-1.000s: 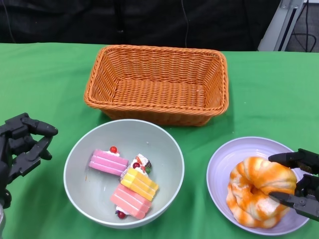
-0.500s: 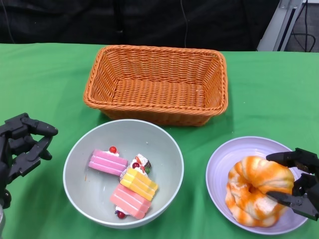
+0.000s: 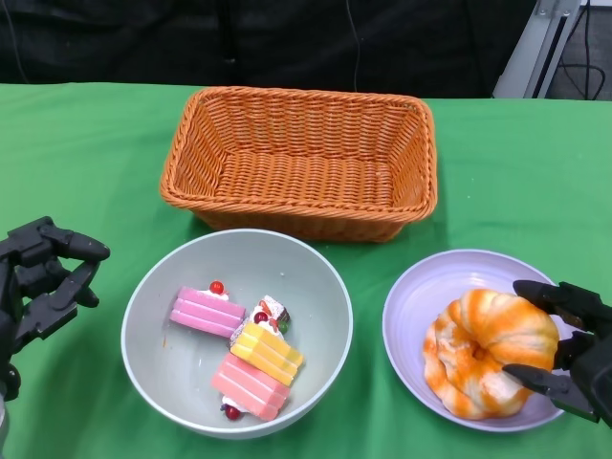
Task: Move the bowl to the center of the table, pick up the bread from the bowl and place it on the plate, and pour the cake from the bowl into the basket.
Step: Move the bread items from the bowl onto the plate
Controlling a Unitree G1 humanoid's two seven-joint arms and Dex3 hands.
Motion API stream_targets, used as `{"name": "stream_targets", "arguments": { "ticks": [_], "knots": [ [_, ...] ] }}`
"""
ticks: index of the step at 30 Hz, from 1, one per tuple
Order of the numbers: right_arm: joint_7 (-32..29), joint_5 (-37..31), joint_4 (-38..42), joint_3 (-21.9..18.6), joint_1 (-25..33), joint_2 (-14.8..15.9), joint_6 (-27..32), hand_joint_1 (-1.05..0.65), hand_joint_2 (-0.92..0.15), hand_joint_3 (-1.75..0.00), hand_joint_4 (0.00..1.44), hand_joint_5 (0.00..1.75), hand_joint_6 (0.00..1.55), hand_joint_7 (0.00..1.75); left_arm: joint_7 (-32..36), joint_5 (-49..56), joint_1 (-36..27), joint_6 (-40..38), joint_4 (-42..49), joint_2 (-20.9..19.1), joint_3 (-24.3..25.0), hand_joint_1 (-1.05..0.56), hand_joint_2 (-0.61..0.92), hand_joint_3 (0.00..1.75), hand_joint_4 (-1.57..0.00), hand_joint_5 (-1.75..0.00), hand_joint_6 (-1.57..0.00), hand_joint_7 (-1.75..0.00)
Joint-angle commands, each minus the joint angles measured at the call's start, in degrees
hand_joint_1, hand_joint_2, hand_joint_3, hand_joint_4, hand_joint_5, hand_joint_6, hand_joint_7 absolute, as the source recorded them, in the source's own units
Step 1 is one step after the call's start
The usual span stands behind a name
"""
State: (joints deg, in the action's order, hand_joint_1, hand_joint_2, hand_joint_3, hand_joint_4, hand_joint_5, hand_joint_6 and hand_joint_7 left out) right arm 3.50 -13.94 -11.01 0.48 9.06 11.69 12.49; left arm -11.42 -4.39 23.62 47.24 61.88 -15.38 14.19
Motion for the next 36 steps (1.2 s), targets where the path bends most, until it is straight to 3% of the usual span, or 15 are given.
{"name": "stream_targets", "arguments": {
  "ticks": [1, 17, 36],
  "knots": [
    [-0.56, -0.5, -0.19, 0.06, 0.45, 0.07, 0.67, -0.18, -0.92, -0.15, 0.65, 0.41, 0.68, 0.09, -0.25, -0.6, -0.17, -0.31, 0.13, -1.29, 0.35, -0.17, 0.82, 0.46, -0.84, -1.42, -0.86, -1.07],
    [0.17, -4.53, -3.01, 1.44, 0.28, 1.14, 4.54, -0.41, -0.92, -0.09, 0.61, 0.19, 0.62, 0.01, 0.18, -0.24, -0.11, -0.24, 0.35, -1.44, -0.11, -0.19, 0.82, 0.44, -0.84, -1.4, -0.87, -1.07],
    [0.73, -8.56, -3.82, 2.83, -1.14, 2.48, 7.98, -0.56, -0.92, -0.14, 0.58, 0.07, 0.59, 0.0, -0.4, -0.32, -0.19, 0.05, 0.42, -1.25, -0.41, -0.18, 0.83, 0.44, -0.83, -1.41, -0.87, -1.06]
  ]
}}
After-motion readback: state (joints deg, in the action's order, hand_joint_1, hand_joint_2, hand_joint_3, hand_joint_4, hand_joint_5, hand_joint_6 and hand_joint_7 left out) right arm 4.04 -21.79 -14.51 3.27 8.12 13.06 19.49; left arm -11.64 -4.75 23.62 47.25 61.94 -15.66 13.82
